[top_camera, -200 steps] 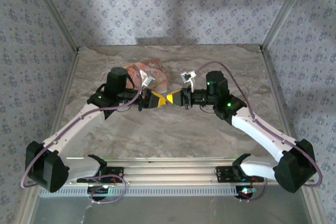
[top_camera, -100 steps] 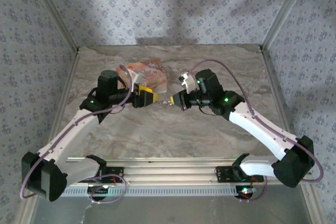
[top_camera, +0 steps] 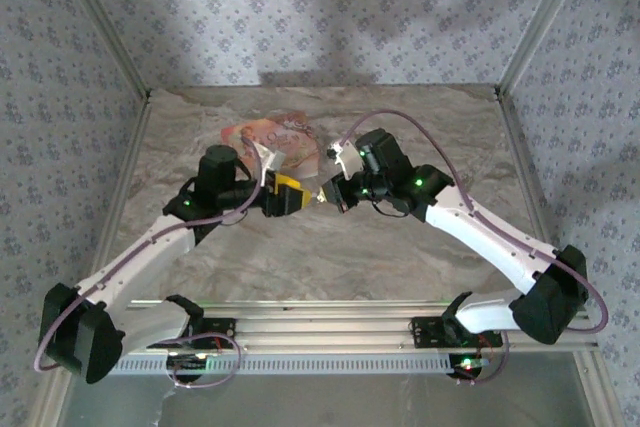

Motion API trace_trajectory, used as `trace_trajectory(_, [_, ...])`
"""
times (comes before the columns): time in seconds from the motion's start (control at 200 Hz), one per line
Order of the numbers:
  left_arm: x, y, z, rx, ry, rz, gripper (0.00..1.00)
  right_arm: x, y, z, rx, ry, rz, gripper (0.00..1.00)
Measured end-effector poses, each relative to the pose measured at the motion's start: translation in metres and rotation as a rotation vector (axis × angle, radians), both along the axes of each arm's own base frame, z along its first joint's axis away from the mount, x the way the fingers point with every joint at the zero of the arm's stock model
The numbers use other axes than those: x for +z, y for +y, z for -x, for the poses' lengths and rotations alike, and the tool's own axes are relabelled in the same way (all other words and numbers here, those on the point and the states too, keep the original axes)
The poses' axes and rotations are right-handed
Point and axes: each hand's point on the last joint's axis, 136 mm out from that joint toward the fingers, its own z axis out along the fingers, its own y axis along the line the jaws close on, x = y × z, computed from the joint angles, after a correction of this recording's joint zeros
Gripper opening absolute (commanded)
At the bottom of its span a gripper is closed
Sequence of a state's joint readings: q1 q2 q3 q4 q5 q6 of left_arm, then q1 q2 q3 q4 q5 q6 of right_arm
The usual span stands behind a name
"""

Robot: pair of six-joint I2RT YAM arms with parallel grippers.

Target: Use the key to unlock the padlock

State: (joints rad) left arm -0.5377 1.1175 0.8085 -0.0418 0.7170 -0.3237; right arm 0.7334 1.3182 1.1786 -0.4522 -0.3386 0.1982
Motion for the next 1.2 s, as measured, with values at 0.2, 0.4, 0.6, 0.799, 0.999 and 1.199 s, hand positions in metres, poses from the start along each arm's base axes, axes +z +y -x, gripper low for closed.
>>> trace_trajectory(0.2, [-0.013,-0.008,-0.002,-0.002,0.022,-0.027,0.60,0.005,0.006,0.003,0.040,0.020,-0.077,0.00])
trace_trajectory(0.4, [-0.014,-0.009,-0.007,0.008,0.013,-0.027,0.59,0.014,0.009,0.011,0.073,0.026,-0.142,0.00])
trace_trajectory(0.6, [-0.015,-0.008,-0.011,0.026,0.004,-0.032,0.57,0.018,0.010,0.009,0.076,0.023,-0.170,0.00])
trace_trajectory(0.799, [-0.031,0.014,-0.032,0.156,0.054,-0.057,0.54,0.018,0.008,0.008,0.071,0.024,-0.175,0.00])
trace_trajectory(0.999, [-0.058,0.040,-0.043,0.271,0.144,-0.076,0.55,0.023,0.006,0.011,0.072,0.020,-0.187,0.00])
trace_trajectory(1.199, [-0.025,0.033,-0.029,0.188,0.063,0.028,0.59,0.022,0.006,0.011,0.069,0.020,-0.188,0.00])
